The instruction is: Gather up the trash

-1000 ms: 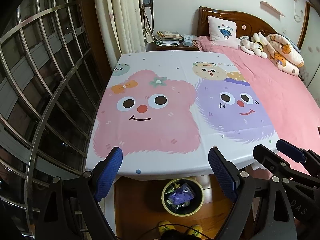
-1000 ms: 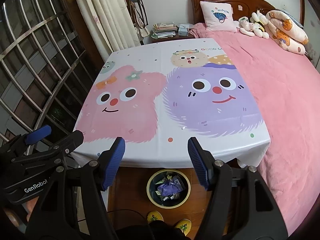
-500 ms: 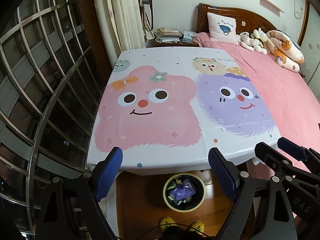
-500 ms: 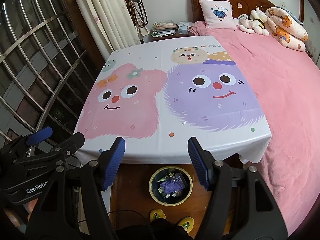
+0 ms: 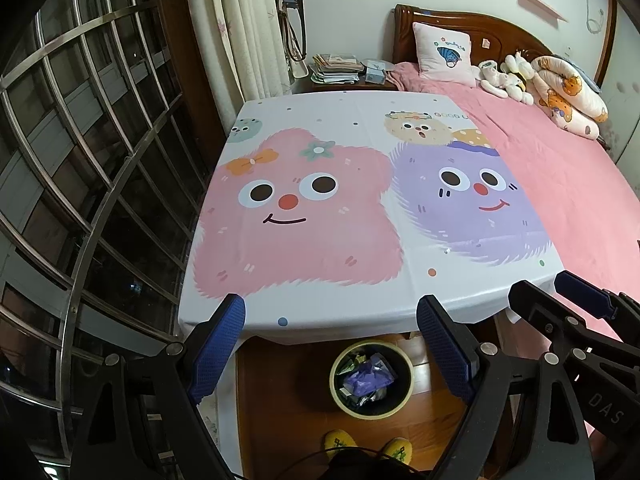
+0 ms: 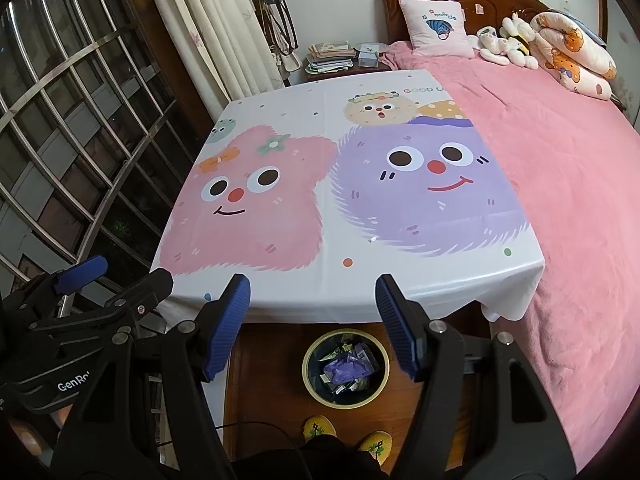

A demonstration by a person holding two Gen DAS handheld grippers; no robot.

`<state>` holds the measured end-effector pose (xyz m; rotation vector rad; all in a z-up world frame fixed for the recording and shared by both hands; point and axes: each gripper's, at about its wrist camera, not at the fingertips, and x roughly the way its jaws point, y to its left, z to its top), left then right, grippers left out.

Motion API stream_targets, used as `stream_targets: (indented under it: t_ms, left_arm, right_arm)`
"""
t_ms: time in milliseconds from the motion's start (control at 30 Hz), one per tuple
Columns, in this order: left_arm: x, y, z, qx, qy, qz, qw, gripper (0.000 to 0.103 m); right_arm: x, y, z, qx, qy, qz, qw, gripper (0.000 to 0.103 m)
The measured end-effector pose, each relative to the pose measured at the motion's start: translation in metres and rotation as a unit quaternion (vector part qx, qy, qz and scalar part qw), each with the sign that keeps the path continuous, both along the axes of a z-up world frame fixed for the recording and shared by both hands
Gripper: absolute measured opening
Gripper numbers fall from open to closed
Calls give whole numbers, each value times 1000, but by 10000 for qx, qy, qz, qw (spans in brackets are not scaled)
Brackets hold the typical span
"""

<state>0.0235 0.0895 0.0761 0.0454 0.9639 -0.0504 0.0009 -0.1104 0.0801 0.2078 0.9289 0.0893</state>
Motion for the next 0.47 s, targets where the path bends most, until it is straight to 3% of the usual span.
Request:
stream_targets:
  t_ms: [467]
  left_arm:
    - [-10,7,-2,2,-60,-50,10000,89]
  right_arm:
    - [-7,5,0,8,-55,-4,10000,63]
